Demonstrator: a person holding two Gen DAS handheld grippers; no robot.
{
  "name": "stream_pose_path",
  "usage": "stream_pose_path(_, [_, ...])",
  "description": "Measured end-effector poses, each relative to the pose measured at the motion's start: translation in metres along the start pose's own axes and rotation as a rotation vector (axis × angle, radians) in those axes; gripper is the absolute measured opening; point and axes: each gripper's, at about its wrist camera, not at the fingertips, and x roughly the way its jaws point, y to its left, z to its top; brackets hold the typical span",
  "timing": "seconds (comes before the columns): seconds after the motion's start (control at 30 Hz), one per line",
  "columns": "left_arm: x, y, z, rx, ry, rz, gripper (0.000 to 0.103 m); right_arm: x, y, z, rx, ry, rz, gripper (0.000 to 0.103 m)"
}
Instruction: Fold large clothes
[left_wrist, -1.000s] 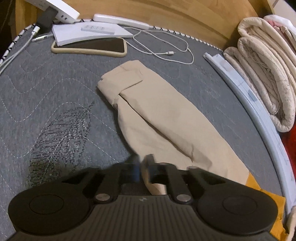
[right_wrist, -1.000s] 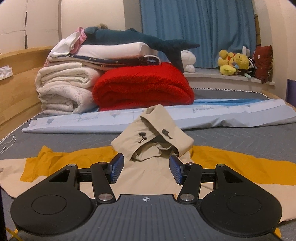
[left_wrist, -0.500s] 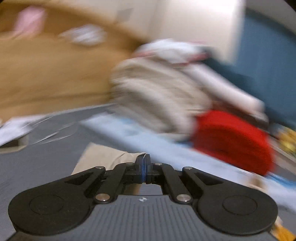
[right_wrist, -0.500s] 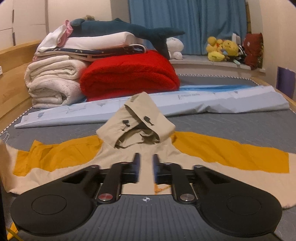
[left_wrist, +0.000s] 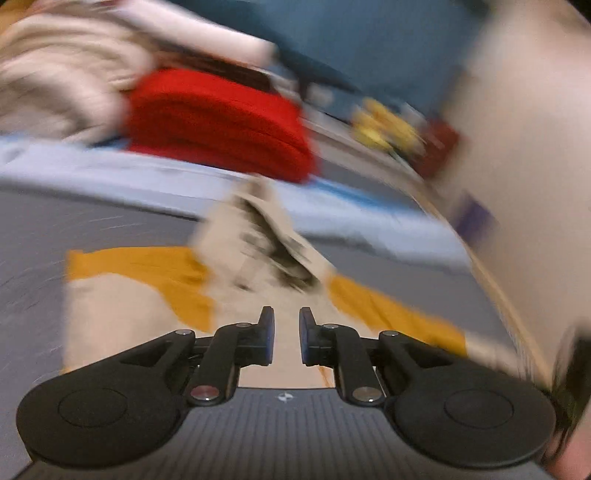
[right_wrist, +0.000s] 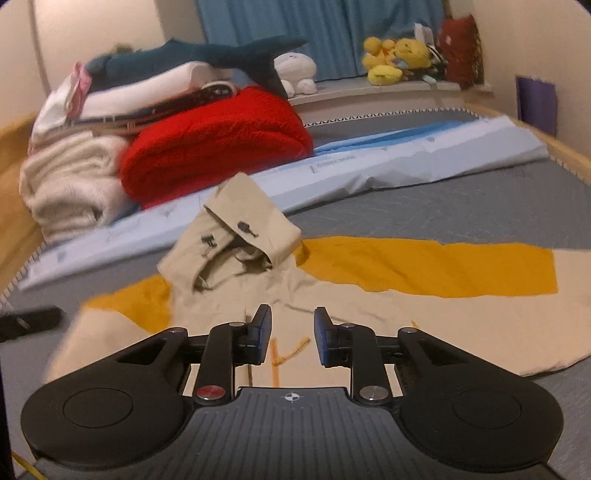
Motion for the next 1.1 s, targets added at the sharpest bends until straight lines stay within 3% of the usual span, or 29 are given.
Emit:
stream_pose_path(0.07, [-0.007, 0.012, 0.014, -0.042, -0.006, 0.100, 0.015, -0.001, 0.001, 0.002, 0.003, -0.010, 0.014, 0.006])
stream_pose_path(0.1, [-0.007, 0.017, 0.020, -0.028, -0.008, 0.127, 0.015, -0.001, 0.002, 0.002, -0.003, -0.013, 0.016, 0.006])
stream_pose_path(0.23, [0.016, 0.026, -0.002, 0.023, 0.013, 0.123, 0.015, 0.003, 0.008, -0.001, -0.016, 0.005, 0.039, 0.006])
stream_pose_path(0.3, [0.054, 0.041, -0.023, -0.029, 0.145, 0.107, 0.015, 0.005, 0.013, -0.003, -0.037, 0.015, 0.052, 0.007])
stream_pose_path(0.33, [0.073, 0.045, -0.032, -0.077, 0.230, 0.078, 0.015, 0.007, 0.016, -0.004, -0.052, 0.021, 0.055, 0.007])
stream_pose_path(0.4, [0.106, 0.052, -0.040, -0.166, 0.327, 0.003, 0.015, 0.011, 0.022, -0.007, -0.075, 0.036, 0.062, 0.007])
stream_pose_path(0.43, [0.115, 0.053, -0.041, -0.192, 0.348, -0.003, 0.015, 0.014, 0.026, -0.009, -0.092, 0.049, 0.072, 0.007])
stream_pose_path(0.5, [0.132, 0.056, -0.048, -0.219, 0.373, 0.018, 0.025, 0.020, 0.036, -0.014, -0.150, 0.082, 0.098, 0.009])
stream_pose_path(0.53, [0.140, 0.058, -0.051, -0.224, 0.394, 0.040, 0.035, 0.022, 0.042, -0.017, -0.177, 0.089, 0.101, 0.009])
stream_pose_path(0.6, [0.152, 0.063, -0.065, -0.241, 0.443, 0.077, 0.037, 0.028, 0.052, -0.023, -0.233, 0.106, 0.110, 0.014])
stream_pose_path(0.67, [0.165, 0.069, -0.068, -0.279, 0.481, 0.063, 0.037, 0.031, 0.059, -0.029, -0.277, 0.125, 0.128, 0.020])
stream_pose_path(0.73, [0.162, 0.074, -0.073, -0.296, 0.487, 0.052, 0.036, 0.036, 0.067, -0.033, -0.328, 0.142, 0.139, 0.025])
stream_pose_path(0.83, [0.160, 0.074, -0.066, -0.277, 0.450, 0.036, 0.000, 0.040, 0.076, -0.038, -0.381, 0.157, 0.154, 0.035])
stream_pose_path(0.9, [0.149, 0.063, -0.055, -0.242, 0.391, -0.008, 0.000, 0.044, 0.084, -0.042, -0.413, 0.183, 0.184, 0.050])
stream_pose_path(1.1, [0.120, 0.040, -0.027, -0.156, 0.244, -0.246, 0.000, 0.049, 0.112, -0.070, -0.623, 0.240, 0.225, 0.052])
